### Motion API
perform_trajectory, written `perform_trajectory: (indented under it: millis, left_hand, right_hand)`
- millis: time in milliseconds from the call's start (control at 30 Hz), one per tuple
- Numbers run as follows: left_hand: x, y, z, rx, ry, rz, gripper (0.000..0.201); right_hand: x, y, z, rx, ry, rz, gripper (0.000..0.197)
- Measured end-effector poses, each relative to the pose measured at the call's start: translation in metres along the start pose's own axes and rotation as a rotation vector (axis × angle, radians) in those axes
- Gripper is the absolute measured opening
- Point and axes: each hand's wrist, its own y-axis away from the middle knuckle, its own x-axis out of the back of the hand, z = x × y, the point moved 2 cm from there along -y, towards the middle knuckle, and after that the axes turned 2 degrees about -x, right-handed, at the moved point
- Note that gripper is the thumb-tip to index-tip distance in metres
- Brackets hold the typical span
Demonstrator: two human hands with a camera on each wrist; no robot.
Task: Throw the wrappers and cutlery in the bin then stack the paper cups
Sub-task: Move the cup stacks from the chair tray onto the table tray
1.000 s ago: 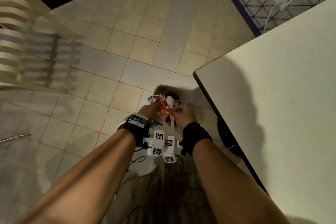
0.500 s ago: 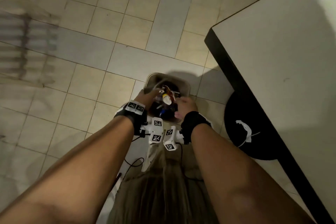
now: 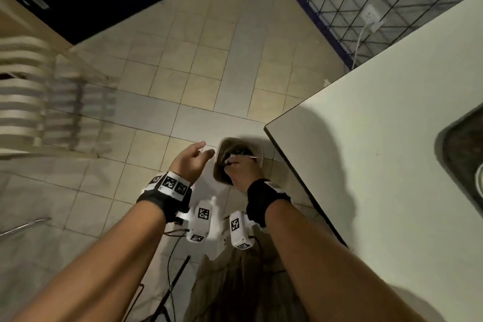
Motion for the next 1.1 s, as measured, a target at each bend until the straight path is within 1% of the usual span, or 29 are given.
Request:
perform_trajectory:
  millis: [67,100,167,200,233,300,333,367,433,500,533,600,633,667,700,733,800,833,867,900,967,1067,1100]
  left_hand:
    - [0.017,0.034,0.023,-0.049,-0.023,0.008,0.052]
    - [0.025,0.053,0.035,-0.086,-0.055,-0.002,0.045]
    - [0.041,0.086,0.056,-0.197,-0.132,-0.008,0.021]
    - [0.046,0.103,0.067,-0.264,-0.167,-0.014,0.010]
    - [0.049,0.121,0.076,-0.332,-0.202,-0.027,0.008]
    - [0.049,0.155,0.093,-0.422,-0.269,-0.045,0.013]
    - [0.046,0.171,0.100,-0.445,-0.266,-0.063,0.014]
    - [0.040,0.183,0.104,-0.448,-0.255,-0.090,0.015]
    - [0.022,0.210,0.115,-0.441,-0.237,-0.175,0.018]
    - [-0.006,0.233,0.123,-0.446,-0.244,-0.259,0.023]
    - [-0.023,0.243,0.127,-0.455,-0.258,-0.289,0.022]
    - [-0.063,0.266,0.137,-0.507,-0.333,-0.337,0.016]
    - [-0.084,0.278,0.142,-0.550,-0.376,-0.348,0.027]
    - [-0.107,0.290,0.146,-0.602,-0.423,-0.365,0.040]
    - [-0.130,0.302,0.149,-0.634,-0.474,-0.388,0.052]
    - [-0.155,0.314,0.150,-0.666,-0.531,-0.424,0.058]
    - [-0.204,0.339,0.150,-0.728,-0.638,-0.509,0.055]
    - [-0.229,0.353,0.150,-0.770,-0.668,-0.548,0.053]
    - [-0.254,0.368,0.149,-0.807,-0.691,-0.587,0.051]
    - [-0.280,0.385,0.148,-0.839,-0.714,-0.643,0.051]
    - [-0.328,0.419,0.145,-0.898,-0.771,-0.756,0.048]
    - [-0.395,0.474,0.137,-0.970,-0.808,-0.849,0.017]
    - [-0.416,0.491,0.133,-1.001,-0.807,-0.877,0.015]
  right_hand:
    - [0.014,0.045,-0.025,0.057,0.020,-0.045,0.034]
    - [0.022,0.066,-0.034,0.087,0.002,-0.058,0.030]
    - [0.044,0.109,-0.048,0.139,0.002,-0.044,0.019]
    - [0.056,0.130,-0.051,0.155,-0.007,-0.026,0.018]
    - [0.069,0.152,-0.054,0.181,-0.016,-0.001,0.016]
    - [0.093,0.186,-0.051,0.236,-0.024,0.074,0.010]
    - [0.105,0.205,-0.049,0.275,-0.033,0.129,0.008]
    - [0.118,0.221,-0.041,0.284,-0.058,0.181,0.008]
    - [0.144,0.257,-0.023,0.227,-0.212,0.217,0.018]
    - [0.171,0.289,0.000,0.190,-0.239,0.258,0.029]
    - [0.183,0.302,0.015,0.170,-0.200,0.310,0.034]
    - [0.207,0.333,0.049,0.142,-0.020,0.450,0.048]
    - [0.216,0.348,0.067,0.124,0.047,0.520,0.054]
    - [0.223,0.364,0.086,0.109,0.041,0.574,0.058]
    - [0.230,0.381,0.107,0.094,-0.018,0.621,0.061]
    - [0.235,0.396,0.132,0.065,-0.066,0.658,0.062]
    - [0.239,0.429,0.180,0.036,-0.098,0.719,0.065]
    - [0.239,0.448,0.204,0.065,-0.119,0.749,0.066]
    - [0.238,0.466,0.232,0.094,-0.156,0.776,0.065]
    - [0.237,0.485,0.258,0.106,-0.217,0.791,0.061]
    - [0.232,0.521,0.309,0.049,-0.287,0.806,0.044]
    - [0.224,0.572,0.377,-0.079,-0.341,0.818,0.032]
    - [0.222,0.588,0.397,-0.097,-0.386,0.836,0.029]
